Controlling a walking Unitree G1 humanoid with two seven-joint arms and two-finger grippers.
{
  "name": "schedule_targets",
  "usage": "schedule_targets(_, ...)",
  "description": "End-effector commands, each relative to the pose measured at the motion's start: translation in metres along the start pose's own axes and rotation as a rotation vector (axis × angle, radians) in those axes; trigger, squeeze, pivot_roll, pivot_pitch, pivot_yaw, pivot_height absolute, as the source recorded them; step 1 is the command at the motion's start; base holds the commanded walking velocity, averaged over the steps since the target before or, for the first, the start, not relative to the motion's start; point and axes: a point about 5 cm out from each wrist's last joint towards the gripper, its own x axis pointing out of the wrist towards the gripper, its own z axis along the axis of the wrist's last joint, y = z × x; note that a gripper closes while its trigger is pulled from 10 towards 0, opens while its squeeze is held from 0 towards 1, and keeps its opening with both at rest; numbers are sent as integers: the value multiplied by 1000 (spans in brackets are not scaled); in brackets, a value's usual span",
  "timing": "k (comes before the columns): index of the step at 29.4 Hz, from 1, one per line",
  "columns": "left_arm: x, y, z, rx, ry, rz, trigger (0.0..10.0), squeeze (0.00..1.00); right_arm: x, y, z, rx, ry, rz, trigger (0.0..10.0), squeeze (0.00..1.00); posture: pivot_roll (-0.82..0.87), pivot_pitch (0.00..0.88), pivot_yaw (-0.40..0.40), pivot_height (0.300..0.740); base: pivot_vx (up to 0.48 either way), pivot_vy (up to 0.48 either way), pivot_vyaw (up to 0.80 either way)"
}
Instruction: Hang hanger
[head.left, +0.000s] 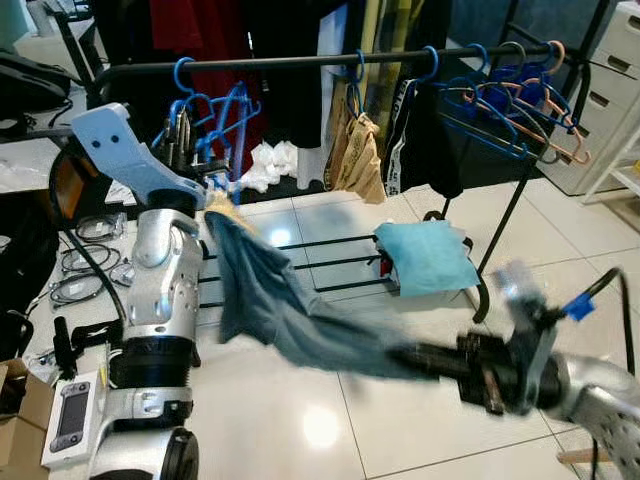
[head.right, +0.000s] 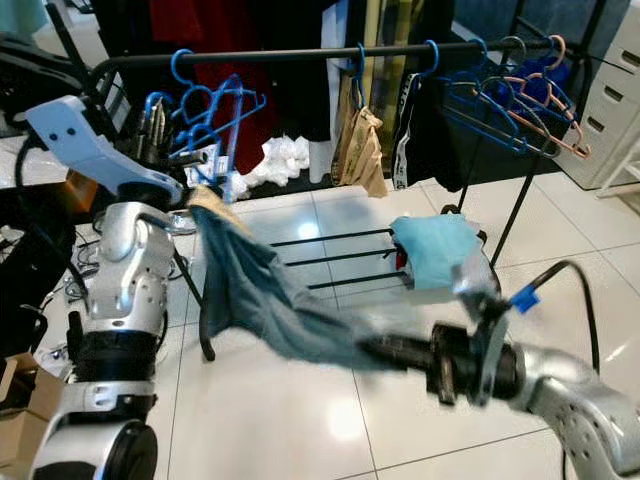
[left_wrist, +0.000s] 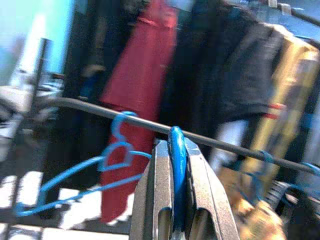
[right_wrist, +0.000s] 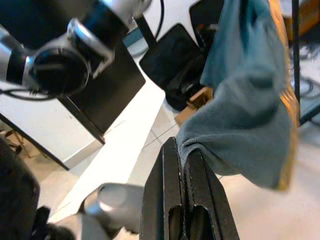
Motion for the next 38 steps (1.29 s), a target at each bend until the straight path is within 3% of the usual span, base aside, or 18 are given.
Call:
schedule_targets(1,7,10,9,49,-53,60,10000,0,-2,4,-6,18,49,19,0,0,-83,97,52,740,0,0,0)
schedule_targets(6,17,28,14,85,-94,170,10000,0,-17,14,-20,77,139,34,0,0,-86,98,53,740,0,0,0)
schedule_targets(16,20,33,10,71,-86,213,10000,0,-31,17,-34,113,225,-16,0,0,-96,103,57,740,0,0,0)
schedule_targets(19,19,30,6,56,-64,173,10000,0,-35,10,-39,101,247,-80,0,0,-97,102,59,740,0,0,0)
schedule_targets(21,5,26,-22,174,76,6,10000,0,-40,-30,-46,49,152,-412,0,0,-92,107,62,740,0,0,0)
schedule_targets(22,5,26,-22,174,76,6,10000,0,-40,-30,-46,49,152,-412,0,0,-92,107,62,740,0,0,0)
schedule_targets(23,-4,28,-34,242,138,-52,10000,0,-42,-44,-50,52,111,-534,0,0,-91,108,64,740,0,0,0)
schedule_targets(24,-22,43,-52,302,237,-56,10000,0,-43,-56,-55,68,54,-661,10000,0,-84,110,63,740,0,0,0)
schedule_targets(25,-44,65,-68,354,336,-23,10000,0,-44,-63,-63,91,20,-755,10000,0,-79,113,64,740,0,0,0)
schedule_targets(27,-44,65,-68,354,336,-23,10000,0,-44,-63,-63,91,20,-755,10000,0,-79,113,64,740,0,0,0)
schedule_targets(28,-60,80,-76,378,397,6,10000,0,-45,-66,-68,105,3,-805,10000,0,-79,113,64,740,0,0,0)
schedule_targets(29,-60,80,-76,378,397,6,10000,0,-45,-66,-68,105,3,-805,10000,0,-79,113,64,740,0,0,0)
schedule_targets(31,-112,120,-94,375,576,139,10000,0,-49,-71,-90,147,-5,-930,10000,0,-67,117,56,740,0,0,0)
schedule_targets(32,-112,120,-94,375,576,139,10000,0,-49,-71,-90,147,-5,-930,10000,0,-67,117,56,740,0,0,0)
schedule_targets(34,-134,132,-98,389,638,167,10000,0,-52,-72,-101,167,-3,-979,10000,0,-65,116,54,740,0,0,594)
schedule_targets(36,-183,149,-106,428,766,178,10000,0,-57,-69,-128,187,40,-1069,10000,0,-60,113,50,740,0,0,763)
schedule_targets(37,-183,149,-106,428,766,178,10000,0,-57,-69,-128,187,40,-1069,10000,0,-60,113,50,740,0,0,763)
schedule_targets(38,-207,153,-110,427,830,172,10000,0,-59,-66,-141,209,56,-1100,10000,0,-52,112,48,740,0,0,763)
